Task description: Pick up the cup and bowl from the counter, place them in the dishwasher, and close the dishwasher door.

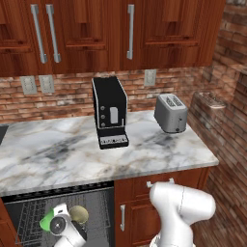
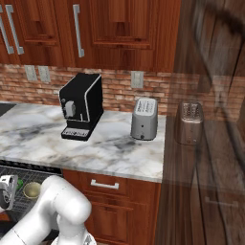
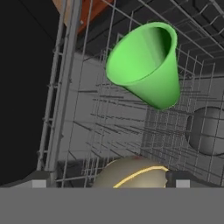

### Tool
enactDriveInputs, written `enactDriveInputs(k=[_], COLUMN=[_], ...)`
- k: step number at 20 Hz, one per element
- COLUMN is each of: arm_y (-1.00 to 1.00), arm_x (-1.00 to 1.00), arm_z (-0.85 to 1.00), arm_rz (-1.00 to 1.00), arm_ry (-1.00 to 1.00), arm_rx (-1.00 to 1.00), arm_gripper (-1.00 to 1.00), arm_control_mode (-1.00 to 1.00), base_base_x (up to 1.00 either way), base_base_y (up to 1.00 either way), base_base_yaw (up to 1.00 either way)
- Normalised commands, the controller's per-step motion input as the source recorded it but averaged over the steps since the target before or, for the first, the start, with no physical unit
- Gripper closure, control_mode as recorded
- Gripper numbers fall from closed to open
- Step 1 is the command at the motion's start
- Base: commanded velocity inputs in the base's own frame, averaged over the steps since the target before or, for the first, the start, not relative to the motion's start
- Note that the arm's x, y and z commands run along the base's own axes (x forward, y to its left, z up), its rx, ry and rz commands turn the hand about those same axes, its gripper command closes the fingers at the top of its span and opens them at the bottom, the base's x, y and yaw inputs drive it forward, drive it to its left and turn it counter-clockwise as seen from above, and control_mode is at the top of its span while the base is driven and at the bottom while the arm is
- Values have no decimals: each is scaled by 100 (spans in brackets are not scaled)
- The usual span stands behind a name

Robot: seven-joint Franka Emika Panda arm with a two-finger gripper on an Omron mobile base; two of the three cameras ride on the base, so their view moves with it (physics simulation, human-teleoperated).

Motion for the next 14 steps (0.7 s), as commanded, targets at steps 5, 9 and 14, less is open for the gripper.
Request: enactDriveInputs(k=[5,9,14], arm_y=[9,4,1], arm_x=[-23,-14,-27], arm_z=[9,0,9], arm_rz=[0,0,0], arm_ry=[0,0,0], arm_rx=[0,0,0], arm_gripper=[-100,-100,-100], arm_control_mode=[-100,-100,-100], base_base_x=[0,0,0], base_base_y=[0,0,0], base_base_yaw=[0,0,0])
